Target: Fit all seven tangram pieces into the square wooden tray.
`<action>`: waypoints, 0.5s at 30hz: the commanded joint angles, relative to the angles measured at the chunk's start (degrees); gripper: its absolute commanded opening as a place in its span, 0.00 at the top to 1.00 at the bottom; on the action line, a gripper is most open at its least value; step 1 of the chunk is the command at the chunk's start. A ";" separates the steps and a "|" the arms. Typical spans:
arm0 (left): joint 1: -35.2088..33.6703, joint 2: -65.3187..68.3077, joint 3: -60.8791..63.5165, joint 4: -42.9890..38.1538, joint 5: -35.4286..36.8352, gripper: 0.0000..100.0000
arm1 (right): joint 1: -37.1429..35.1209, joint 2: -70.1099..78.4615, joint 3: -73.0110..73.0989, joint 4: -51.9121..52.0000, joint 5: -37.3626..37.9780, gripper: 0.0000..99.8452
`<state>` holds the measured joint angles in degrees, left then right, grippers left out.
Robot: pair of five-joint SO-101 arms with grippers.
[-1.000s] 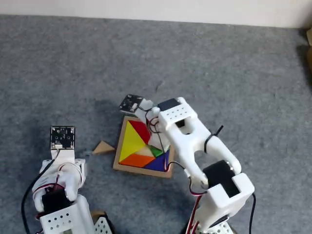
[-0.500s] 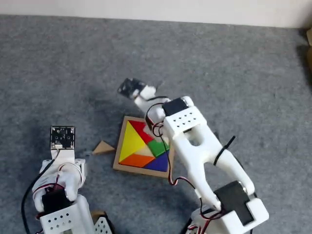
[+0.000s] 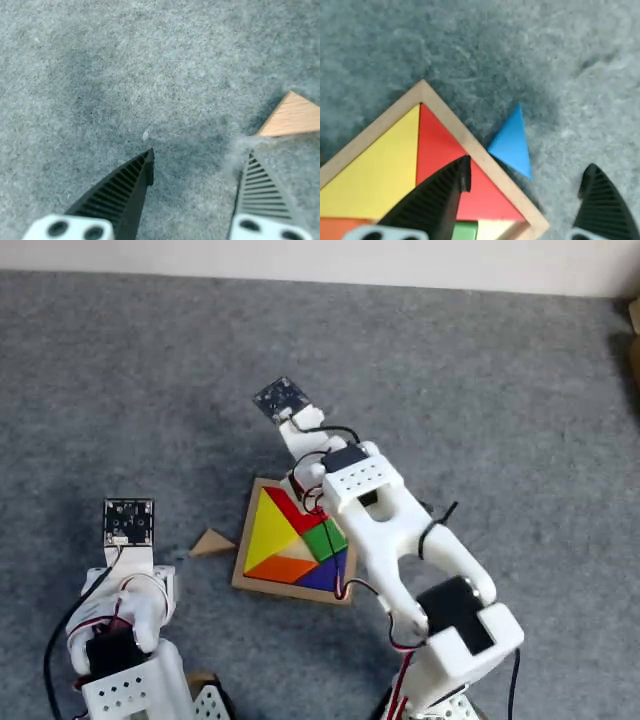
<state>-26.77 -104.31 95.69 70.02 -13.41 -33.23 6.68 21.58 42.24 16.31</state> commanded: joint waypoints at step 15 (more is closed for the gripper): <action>-0.75 0.04 -1.01 -0.18 -0.44 0.73 | 6.46 16.75 -13.49 2.86 -0.44 0.66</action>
<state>-26.77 -104.31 95.69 70.02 -13.41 -27.96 21.63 12.62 40.75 16.04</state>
